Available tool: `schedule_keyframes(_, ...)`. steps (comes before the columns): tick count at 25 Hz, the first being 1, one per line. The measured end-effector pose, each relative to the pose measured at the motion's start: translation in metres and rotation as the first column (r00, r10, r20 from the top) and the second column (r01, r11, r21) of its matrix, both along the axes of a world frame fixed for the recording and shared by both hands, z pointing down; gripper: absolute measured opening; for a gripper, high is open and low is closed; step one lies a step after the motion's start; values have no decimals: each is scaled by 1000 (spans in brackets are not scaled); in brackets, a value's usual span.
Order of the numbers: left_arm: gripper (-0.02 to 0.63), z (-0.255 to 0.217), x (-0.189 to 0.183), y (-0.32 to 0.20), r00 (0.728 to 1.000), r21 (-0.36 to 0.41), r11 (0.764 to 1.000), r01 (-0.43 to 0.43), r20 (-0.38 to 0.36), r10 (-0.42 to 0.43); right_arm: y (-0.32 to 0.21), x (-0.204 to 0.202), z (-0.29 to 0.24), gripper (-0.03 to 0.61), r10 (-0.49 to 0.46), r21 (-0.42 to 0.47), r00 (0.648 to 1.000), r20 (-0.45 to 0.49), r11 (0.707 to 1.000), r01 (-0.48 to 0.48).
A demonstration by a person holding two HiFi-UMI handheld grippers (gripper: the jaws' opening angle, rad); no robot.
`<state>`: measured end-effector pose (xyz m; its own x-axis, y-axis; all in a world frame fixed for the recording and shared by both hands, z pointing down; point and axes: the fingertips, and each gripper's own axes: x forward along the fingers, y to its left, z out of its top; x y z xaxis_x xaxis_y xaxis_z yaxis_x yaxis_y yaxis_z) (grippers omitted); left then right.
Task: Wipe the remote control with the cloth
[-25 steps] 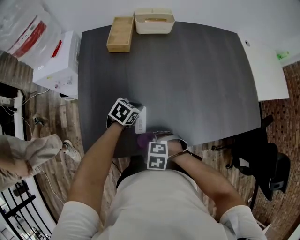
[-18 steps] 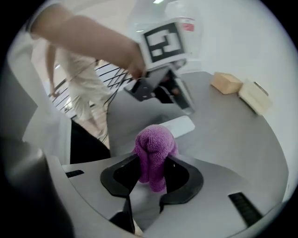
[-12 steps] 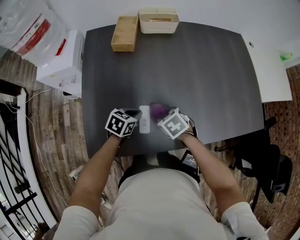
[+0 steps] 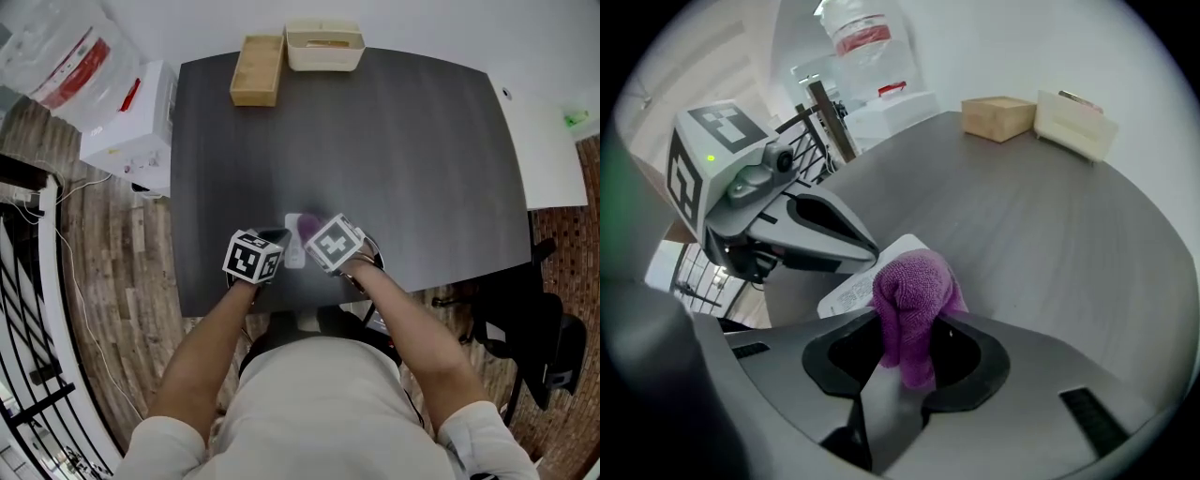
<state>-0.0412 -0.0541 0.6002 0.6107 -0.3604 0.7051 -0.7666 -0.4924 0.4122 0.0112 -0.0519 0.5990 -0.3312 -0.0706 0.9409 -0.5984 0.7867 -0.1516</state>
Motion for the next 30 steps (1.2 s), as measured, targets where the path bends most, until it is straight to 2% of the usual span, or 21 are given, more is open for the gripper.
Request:
schedule_keyframes(4,3,0,-1,0,999,4,999,44,-16,-44,32,0,0,132,34,-98,998,43,995,-30)
schedule_keyframes(7,3,0,-2,-1,998,10,998,62,-22,-61,57,-1,0,132,37,-123,998,58,992,-29)
schedule_keyframes(13,3,0,-1,-2,997,4,997,75,-34,-75,109,-7,-1,132,-97,-173,992,75,979,109)
schedule_keyframes(16,3,0,-3,0,997,-14,998,69,-37,-69,121,-5,-8,132,-105,-215,986,126,968,131)
schedule_keyframes(18,3,-5,-9,0,996,-8,997,82,-42,-82,116,0,-16,132,-65,-207,986,152,974,96)
schedule_keyframes(21,5,-5,-16,3,995,-9,996,92,-42,-92,84,17,-21,132,61,-129,986,153,991,-41)
schedule_keyframes(23,3,2,-18,8,996,-42,995,85,-29,-87,63,29,-15,132,159,-96,977,140,985,-147)
schedule_keyframes(25,5,11,-19,15,995,-92,991,94,-7,-95,52,34,-6,132,227,-103,966,127,971,-215)
schedule_keyframes(28,3,20,-17,23,993,-154,981,116,-10,-119,48,29,2,132,259,-114,958,123,963,-245)
schedule_keyframes(30,3,21,-7,29,995,-175,981,88,-28,-95,47,25,1,132,255,-106,959,127,964,-242)
